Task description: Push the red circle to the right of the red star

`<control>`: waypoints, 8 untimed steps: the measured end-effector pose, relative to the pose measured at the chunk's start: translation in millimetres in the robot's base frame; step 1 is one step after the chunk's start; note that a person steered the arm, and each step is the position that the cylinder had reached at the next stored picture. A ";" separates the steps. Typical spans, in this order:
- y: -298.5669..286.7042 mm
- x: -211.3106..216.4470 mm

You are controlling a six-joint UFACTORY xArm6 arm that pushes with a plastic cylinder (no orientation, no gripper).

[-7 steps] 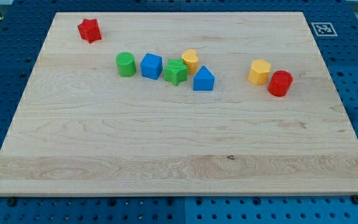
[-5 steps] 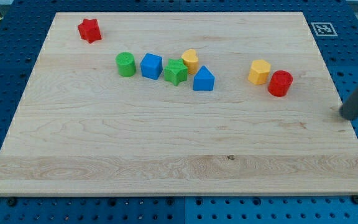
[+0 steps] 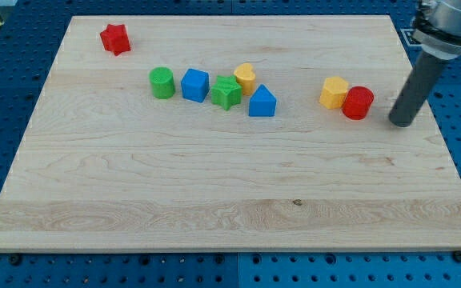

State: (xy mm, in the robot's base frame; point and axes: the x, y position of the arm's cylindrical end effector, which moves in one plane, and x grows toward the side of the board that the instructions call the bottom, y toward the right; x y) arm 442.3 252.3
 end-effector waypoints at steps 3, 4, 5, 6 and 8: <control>-95.9 36.6; -123.9 6.7; -115.9 -13.9; -87.1 -16.1; -53.2 -29.6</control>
State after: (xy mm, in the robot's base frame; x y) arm 412.8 199.2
